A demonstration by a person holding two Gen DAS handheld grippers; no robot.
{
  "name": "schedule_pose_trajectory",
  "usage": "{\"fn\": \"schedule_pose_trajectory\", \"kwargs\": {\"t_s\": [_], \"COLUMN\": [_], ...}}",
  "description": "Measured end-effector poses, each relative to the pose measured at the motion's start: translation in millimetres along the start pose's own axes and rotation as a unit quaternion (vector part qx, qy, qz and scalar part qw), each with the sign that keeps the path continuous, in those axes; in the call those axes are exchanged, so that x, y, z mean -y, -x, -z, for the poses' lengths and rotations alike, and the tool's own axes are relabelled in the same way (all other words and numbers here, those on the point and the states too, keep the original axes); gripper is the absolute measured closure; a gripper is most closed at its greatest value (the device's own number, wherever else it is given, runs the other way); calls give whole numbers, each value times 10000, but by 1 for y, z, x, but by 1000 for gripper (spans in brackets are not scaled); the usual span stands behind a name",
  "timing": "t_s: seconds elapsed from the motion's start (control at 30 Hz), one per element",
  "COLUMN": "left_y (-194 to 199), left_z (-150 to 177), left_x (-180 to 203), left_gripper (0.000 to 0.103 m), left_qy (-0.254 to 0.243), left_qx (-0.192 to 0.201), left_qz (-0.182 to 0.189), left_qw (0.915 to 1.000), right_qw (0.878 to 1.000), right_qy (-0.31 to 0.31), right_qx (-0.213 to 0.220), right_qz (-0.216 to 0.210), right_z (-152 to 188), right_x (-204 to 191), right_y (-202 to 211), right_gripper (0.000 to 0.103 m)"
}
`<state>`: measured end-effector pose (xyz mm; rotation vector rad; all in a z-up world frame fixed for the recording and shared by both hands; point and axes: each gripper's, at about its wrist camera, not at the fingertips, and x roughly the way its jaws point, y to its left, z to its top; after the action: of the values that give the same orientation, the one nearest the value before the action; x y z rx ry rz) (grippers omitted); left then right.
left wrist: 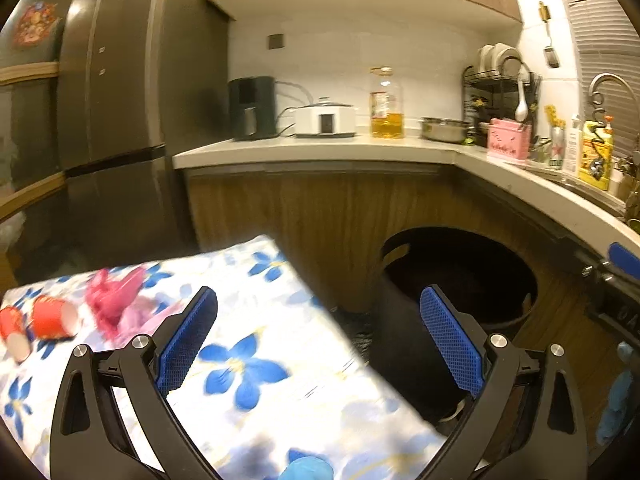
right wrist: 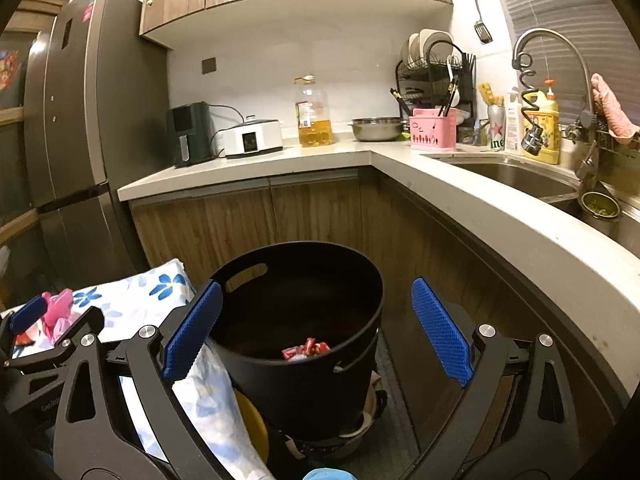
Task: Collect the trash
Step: 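Open both tools to drop the bags into the bin, then move both open tools back over the red cups on the table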
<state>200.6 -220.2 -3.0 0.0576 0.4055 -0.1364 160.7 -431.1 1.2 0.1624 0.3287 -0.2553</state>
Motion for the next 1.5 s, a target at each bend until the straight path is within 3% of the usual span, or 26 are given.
{"fn": "schedule_pose_trajectory", "kwargs": {"t_s": [0.37, 0.7, 1.0, 1.23, 1.5], "left_y": [39, 74, 111, 132, 145], "left_z": [35, 63, 90, 104, 116], "left_x": [-76, -164, -250, -304, -350], "left_gripper": [6, 6, 6, 6, 6], "left_qy": [472, 983, 1494, 1757, 2157], "left_qx": [-60, -80, -87, -202, -340], "left_qz": [-847, -1601, -2533, -3192, -3449], "left_qw": [9953, 9822, 9557, 9310, 9129], "right_qw": [9991, 9933, 9773, 9526, 9261], "right_qy": [176, 487, 933, 1320, 1717], "right_qx": [-59, -186, -344, -588, -641], "right_qz": [-387, -1034, -1871, -2678, -3299], "right_z": [29, 51, 72, 98, 116], "right_x": [-48, -125, -218, -298, -370], "right_y": [35, 52, 61, 65, 71], "right_gripper": [8, 8, 8, 8, 8]}}
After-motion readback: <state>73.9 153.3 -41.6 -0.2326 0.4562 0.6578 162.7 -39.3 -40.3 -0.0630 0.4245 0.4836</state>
